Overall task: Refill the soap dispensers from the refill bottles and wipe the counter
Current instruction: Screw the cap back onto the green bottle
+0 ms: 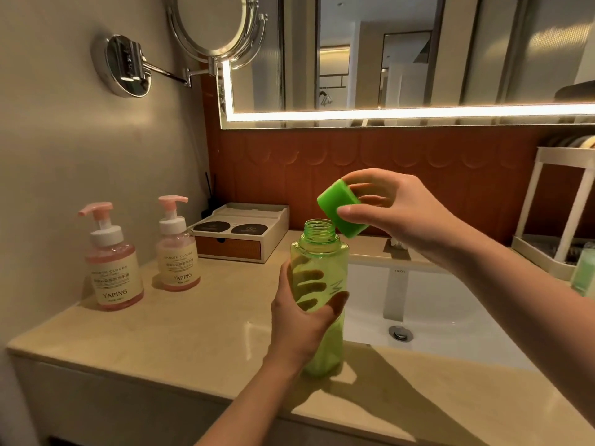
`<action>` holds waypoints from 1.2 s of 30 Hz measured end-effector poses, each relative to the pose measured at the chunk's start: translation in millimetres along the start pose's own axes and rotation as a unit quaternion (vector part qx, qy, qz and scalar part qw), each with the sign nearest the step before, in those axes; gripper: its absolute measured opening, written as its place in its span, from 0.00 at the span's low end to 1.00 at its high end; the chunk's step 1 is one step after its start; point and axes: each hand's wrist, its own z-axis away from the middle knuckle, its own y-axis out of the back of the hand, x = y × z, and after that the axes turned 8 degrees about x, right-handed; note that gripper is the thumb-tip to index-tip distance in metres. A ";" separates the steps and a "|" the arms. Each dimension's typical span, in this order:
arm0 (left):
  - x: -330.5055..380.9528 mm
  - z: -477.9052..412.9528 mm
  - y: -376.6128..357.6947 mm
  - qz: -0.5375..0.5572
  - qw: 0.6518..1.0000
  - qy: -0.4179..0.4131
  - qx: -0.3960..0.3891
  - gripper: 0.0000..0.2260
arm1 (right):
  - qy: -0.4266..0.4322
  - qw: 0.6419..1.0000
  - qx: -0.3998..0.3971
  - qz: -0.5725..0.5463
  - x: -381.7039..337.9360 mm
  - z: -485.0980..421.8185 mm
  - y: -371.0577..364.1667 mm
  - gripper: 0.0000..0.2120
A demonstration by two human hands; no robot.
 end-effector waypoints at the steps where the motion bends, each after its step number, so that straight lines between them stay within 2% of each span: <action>1: 0.8 0.0 -0.4 0.002 1.000 0.001 0.001 0.29 | 0.010 0.999 -0.021 0.030 -2.6 -2.5 -1.1 0.23; 5: 3.5 1.0 -0.5 0.007 1.000 0.000 -0.003 0.26 | 0.037 0.988 -0.097 0.114 -11.9 -10.7 -8.5 0.26; 9: 4.5 1.5 -0.3 0.028 1.000 0.011 -0.009 0.26 | 0.057 0.974 -0.156 0.152 -17.9 -13.3 -15.5 0.25; 15: 3.6 1.3 -0.3 0.028 0.999 0.011 -0.014 0.26 | 0.075 0.951 -0.191 0.229 -26.2 -17.1 -15.8 0.25; 17: 3.1 1.1 0.7 0.026 1.000 0.009 -0.015 0.26 | 0.091 0.941 -0.178 0.272 -29.0 -16.7 -18.9 0.26; 19: 2.1 1.5 0.8 0.021 1.000 0.013 -0.017 0.26 | 0.118 0.923 -0.124 0.345 -29.4 -13.0 -27.6 0.27; 22: 0.7 1.3 0.0 0.005 1.000 0.020 -0.012 0.26 | 0.182 0.847 -0.013 0.500 -27.6 -7.9 -41.7 0.29; 24: -0.7 0.0 -0.1 0.001 1.000 0.025 -0.010 0.26 | 0.201 0.816 0.015 0.542 -25.5 -6.9 -46.9 0.30; 27: -0.5 -0.6 0.6 0.001 0.999 0.037 -0.016 0.27 | 0.195 0.830 0.011 0.522 -23.1 -8.3 -50.8 0.28; 33: -0.5 -0.3 1.7 -0.015 0.999 0.031 -0.023 0.27 | 0.083 0.924 -0.054 0.370 -22.7 -9.8 -63.1 0.25; 36: -0.8 -0.4 2.0 -0.024 0.999 0.015 -0.031 0.29 | 0.039 0.927 -0.121 0.353 -30.1 -9.5 -62.5 0.23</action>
